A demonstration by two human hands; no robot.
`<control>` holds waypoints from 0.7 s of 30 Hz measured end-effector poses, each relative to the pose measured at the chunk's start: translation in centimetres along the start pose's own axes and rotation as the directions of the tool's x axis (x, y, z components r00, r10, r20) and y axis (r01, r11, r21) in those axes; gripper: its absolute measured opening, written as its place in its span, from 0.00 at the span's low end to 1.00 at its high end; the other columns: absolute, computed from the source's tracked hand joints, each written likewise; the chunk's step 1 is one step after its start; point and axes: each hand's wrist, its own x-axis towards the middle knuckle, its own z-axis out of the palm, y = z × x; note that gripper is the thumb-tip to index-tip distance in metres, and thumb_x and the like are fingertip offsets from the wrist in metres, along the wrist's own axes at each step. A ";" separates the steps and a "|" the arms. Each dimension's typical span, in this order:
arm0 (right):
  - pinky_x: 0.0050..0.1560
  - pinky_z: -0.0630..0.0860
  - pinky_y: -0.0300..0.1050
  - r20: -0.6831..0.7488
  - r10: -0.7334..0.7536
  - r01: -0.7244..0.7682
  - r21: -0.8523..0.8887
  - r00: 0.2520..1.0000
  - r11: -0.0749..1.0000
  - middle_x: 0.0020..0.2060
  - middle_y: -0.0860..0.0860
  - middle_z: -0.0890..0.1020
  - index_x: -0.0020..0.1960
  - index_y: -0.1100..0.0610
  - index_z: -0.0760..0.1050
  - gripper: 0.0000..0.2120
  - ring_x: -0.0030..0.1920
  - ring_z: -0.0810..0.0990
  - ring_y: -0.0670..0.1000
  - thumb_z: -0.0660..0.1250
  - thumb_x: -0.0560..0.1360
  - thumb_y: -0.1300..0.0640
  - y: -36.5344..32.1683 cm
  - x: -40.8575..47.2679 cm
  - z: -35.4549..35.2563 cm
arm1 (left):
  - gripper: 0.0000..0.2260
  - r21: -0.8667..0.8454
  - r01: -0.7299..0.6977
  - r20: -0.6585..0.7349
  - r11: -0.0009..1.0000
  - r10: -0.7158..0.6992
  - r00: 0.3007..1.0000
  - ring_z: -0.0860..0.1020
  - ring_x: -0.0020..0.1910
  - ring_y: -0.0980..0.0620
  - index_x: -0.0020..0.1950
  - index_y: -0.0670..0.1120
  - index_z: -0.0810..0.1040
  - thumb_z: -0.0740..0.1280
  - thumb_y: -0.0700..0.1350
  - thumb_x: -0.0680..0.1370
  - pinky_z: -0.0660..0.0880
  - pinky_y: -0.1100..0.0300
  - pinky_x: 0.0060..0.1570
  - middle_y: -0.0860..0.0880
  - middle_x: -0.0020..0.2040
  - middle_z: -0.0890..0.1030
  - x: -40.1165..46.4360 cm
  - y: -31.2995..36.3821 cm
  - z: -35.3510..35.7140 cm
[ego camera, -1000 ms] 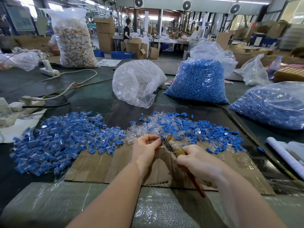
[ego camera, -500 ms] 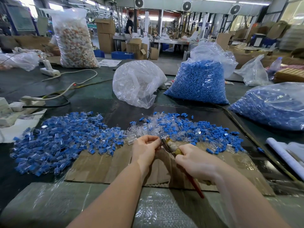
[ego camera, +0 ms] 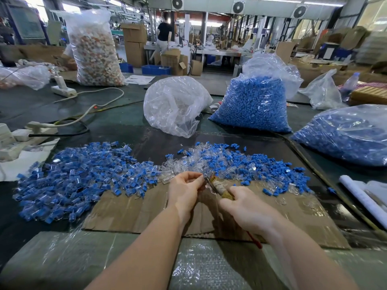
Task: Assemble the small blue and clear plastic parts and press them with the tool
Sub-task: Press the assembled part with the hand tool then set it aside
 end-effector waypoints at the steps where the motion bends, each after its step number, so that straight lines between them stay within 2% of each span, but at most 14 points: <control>1: 0.28 0.66 0.34 -0.020 -0.008 0.010 0.083 1.000 0.997 0.38 0.47 0.74 0.41 0.51 0.69 0.05 0.33 0.75 0.41 0.62 0.76 0.56 0.2 -0.1 0.0 | 0.04 -0.003 0.004 -0.001 1.000 -0.004 1.000 0.80 0.33 0.53 0.44 0.42 0.78 0.65 0.35 0.76 0.77 0.60 0.32 0.44 0.38 0.81 0.0 0.0 0.0; 2: 0.29 0.70 0.33 -0.039 -0.013 0.019 0.157 0.999 0.987 0.39 0.48 0.77 0.44 0.51 0.72 0.02 0.33 0.78 0.41 0.64 0.75 0.58 0.2 -0.3 0.1 | 0.04 0.009 0.002 -0.003 1.000 -0.001 1.000 0.81 0.35 0.51 0.45 0.42 0.78 0.65 0.35 0.76 0.78 0.59 0.33 0.43 0.40 0.81 0.0 0.0 0.0; 3: 0.31 0.74 0.34 -0.063 -0.024 0.036 0.197 0.998 0.980 0.39 0.49 0.79 0.48 0.52 0.74 0.04 0.34 0.80 0.42 0.65 0.73 0.59 0.4 -0.5 0.3 | 0.04 0.035 -0.007 -0.006 0.999 0.007 1.000 0.81 0.37 0.50 0.45 0.42 0.78 0.65 0.35 0.76 0.79 0.58 0.35 0.42 0.41 0.82 0.0 0.0 0.0; 5: 0.42 0.80 0.43 -0.121 -0.037 0.058 0.181 0.992 0.982 0.41 0.50 0.81 0.52 0.53 0.75 0.09 0.40 0.82 0.48 0.66 0.72 0.60 0.7 -0.5 0.6 | 0.04 0.089 -0.023 -0.008 0.996 0.024 1.000 0.82 0.38 0.50 0.46 0.43 0.78 0.65 0.36 0.77 0.80 0.57 0.37 0.42 0.42 0.82 -0.1 -0.1 0.0; 7: 0.45 0.80 0.46 -0.141 -0.046 0.071 0.179 0.989 0.981 0.42 0.50 0.81 0.52 0.54 0.75 0.09 0.42 0.81 0.49 0.66 0.72 0.60 0.8 -0.6 0.9 | 0.03 0.102 -0.030 -0.004 0.994 0.030 1.000 0.82 0.38 0.51 0.47 0.43 0.78 0.65 0.37 0.77 0.80 0.58 0.37 0.43 0.42 0.82 -0.1 -0.1 0.1; 9: 0.38 0.77 0.39 -0.101 -0.059 0.076 0.180 0.993 0.981 0.40 0.51 0.81 0.48 0.54 0.75 0.05 0.40 0.81 0.48 0.64 0.73 0.60 1.0 -0.6 0.8 | 0.03 0.085 -0.033 -0.001 0.996 0.034 0.999 0.81 0.35 0.53 0.46 0.42 0.78 0.66 0.36 0.76 0.78 0.60 0.34 0.44 0.40 0.81 -0.1 -0.1 0.1; 11: 0.28 0.70 0.30 -0.068 -0.075 0.084 0.139 0.995 0.987 0.36 0.49 0.78 0.42 0.53 0.74 0.04 0.33 0.77 0.41 0.63 0.75 0.59 1.1 -0.6 0.4 | 0.03 0.050 -0.020 0.005 0.999 0.020 1.000 0.79 0.31 0.55 0.45 0.42 0.78 0.66 0.36 0.76 0.76 0.63 0.30 0.46 0.36 0.80 -0.2 0.0 0.0; 13: 0.26 0.66 0.30 -0.095 -0.087 0.098 0.111 0.992 0.989 0.33 0.47 0.73 0.37 0.52 0.70 0.10 0.28 0.72 0.40 0.61 0.76 0.59 1.3 -0.4 -0.1 | 0.04 0.021 -0.003 0.002 1.000 0.002 1.000 0.76 0.29 0.55 0.44 0.42 0.77 0.65 0.35 0.77 0.74 0.64 0.28 0.47 0.34 0.78 -0.2 0.1 -0.1; 15: 0.29 0.62 0.34 -0.152 -0.081 0.086 0.032 0.985 0.996 0.34 0.46 0.71 0.37 0.51 0.67 0.11 0.32 0.69 0.42 0.60 0.77 0.58 1.8 -0.1 -0.3 | 0.04 0.045 -0.032 -0.031 0.998 0.034 0.999 0.75 0.28 0.56 0.44 0.43 0.78 0.65 0.36 0.77 0.73 0.65 0.27 0.47 0.34 0.77 -0.3 0.3 -0.2; 18: 0.42 0.70 0.42 -0.245 -0.080 0.032 -0.193 0.966 0.981 0.42 0.49 0.75 0.45 0.53 0.71 0.03 0.44 0.73 0.48 0.60 0.77 0.55 2.8 0.5 -0.4 | 0.05 0.286 -0.184 -0.102 0.941 0.221 0.970 0.74 0.28 0.61 0.44 0.46 0.79 0.66 0.37 0.76 0.71 0.72 0.27 0.51 0.36 0.79 -0.3 1.2 -1.1; 21: 0.56 0.70 0.47 -0.333 -0.024 -0.089 -0.319 0.943 0.944 0.48 0.50 0.75 0.49 0.52 0.70 0.05 0.54 0.72 0.52 0.62 0.76 0.51 4.1 0.8 -0.1 | 0.05 0.652 -0.265 -0.155 0.711 0.466 0.871 0.74 0.36 0.59 0.50 0.47 0.80 0.65 0.41 0.78 0.71 0.73 0.35 0.53 0.43 0.79 0.2 2.6 -3.6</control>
